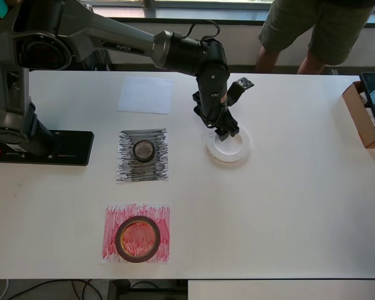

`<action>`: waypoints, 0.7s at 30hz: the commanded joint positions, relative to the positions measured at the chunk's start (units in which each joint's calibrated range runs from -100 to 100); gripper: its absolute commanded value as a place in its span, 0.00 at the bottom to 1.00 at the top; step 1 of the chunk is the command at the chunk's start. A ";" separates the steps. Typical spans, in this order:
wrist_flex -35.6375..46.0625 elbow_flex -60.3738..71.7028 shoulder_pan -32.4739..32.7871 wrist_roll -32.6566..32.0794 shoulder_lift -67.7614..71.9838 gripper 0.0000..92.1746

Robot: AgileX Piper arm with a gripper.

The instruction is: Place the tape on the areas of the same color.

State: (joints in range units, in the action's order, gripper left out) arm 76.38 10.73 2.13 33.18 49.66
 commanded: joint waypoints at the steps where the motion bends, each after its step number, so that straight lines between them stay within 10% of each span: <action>1: 0.37 -0.87 0.96 -0.19 -0.46 0.81; 21: 0.37 1.95 2.38 0.95 4.78 0.81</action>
State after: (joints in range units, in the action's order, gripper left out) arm 76.57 12.12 5.13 33.88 53.83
